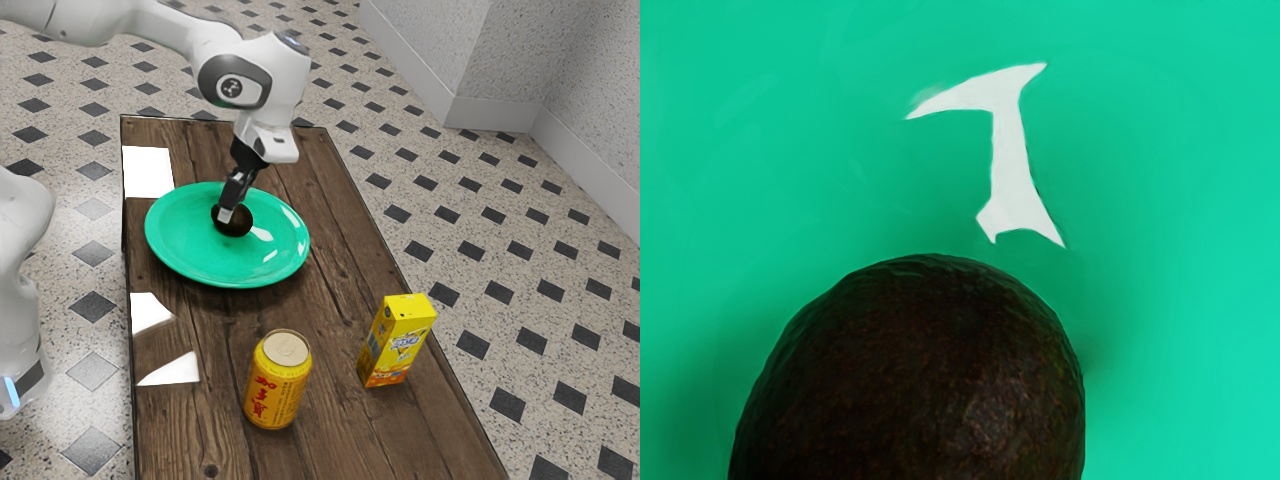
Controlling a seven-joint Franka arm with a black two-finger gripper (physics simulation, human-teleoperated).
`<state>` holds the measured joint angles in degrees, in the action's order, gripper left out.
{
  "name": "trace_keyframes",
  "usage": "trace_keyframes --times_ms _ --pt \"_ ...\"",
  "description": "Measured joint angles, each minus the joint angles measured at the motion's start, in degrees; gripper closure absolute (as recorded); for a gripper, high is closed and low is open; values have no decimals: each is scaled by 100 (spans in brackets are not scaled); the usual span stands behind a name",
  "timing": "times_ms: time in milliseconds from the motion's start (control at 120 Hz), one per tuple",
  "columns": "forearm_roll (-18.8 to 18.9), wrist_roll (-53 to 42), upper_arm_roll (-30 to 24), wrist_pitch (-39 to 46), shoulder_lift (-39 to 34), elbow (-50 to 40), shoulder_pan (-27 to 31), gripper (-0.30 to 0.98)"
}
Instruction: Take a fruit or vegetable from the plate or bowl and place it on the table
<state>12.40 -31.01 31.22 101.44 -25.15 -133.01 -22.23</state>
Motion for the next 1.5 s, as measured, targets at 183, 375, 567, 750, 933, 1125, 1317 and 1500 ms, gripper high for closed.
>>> trace_keyframes --times_ms 183,375,567,750,933,1125,1317,1500 --pt "6 -44 14 195 42 0 2 2" --pt "12 -78 385 422 297 0 -190 2" --pt "79 -109 412 605 441 -33 -181 14" --pt "-9 -92 402 234 384 212 -186 45" --pt "-40 -46 364 -215 343 628 -193 53" --pt "335 -11 895 -397 425 1364 -128 56" --pt "770 -4 1734 -459 500 1626 -122 44" --pt "862 -10 2229 81 760 1575 -142 37"
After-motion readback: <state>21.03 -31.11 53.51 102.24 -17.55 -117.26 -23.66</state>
